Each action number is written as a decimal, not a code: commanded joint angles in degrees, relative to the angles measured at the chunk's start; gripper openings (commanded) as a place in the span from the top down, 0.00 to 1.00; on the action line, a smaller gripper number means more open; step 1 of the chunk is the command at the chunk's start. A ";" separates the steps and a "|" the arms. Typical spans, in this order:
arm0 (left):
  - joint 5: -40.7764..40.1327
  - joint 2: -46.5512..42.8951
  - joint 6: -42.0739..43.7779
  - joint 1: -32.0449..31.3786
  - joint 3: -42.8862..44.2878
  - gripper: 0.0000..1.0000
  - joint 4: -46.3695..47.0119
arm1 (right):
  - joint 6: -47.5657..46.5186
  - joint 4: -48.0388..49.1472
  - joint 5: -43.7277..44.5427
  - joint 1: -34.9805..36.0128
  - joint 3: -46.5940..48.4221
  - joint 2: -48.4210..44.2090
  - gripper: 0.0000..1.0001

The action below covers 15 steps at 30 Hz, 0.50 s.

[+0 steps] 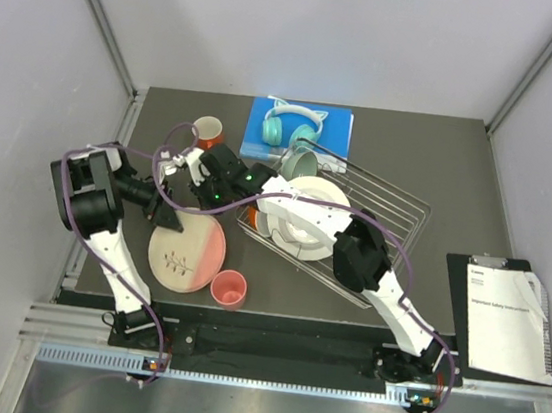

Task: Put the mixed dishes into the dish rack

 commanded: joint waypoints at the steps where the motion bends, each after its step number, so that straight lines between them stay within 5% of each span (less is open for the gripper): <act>1: 1.04 0.55 6.43 -1.71 -0.89 0.23 -10.30 | -2.14 8.19 1.82 0.35 5.61 -4.29 1.00; 6: 1.66 2.57 5.82 -1.97 -0.02 0.50 -10.30 | -2.32 8.90 2.87 -0.09 5.44 -4.38 1.00; 7: 1.66 2.57 5.73 -1.89 0.24 0.69 -10.39 | -2.49 9.07 3.48 -0.18 5.35 -4.47 1.00; 9: 0.96 2.40 5.73 -1.97 0.25 0.82 -10.39 | -2.58 9.34 3.75 -0.18 4.83 -4.38 1.00; 10: 0.52 2.22 5.56 -1.97 0.33 0.98 -10.39 | -2.50 9.42 4.62 -0.18 4.65 -4.38 1.00; 15: -3.51 -0.41 3.80 -0.66 1.04 1.00 -10.39 | -2.41 10.30 5.07 -0.44 3.51 -4.29 0.95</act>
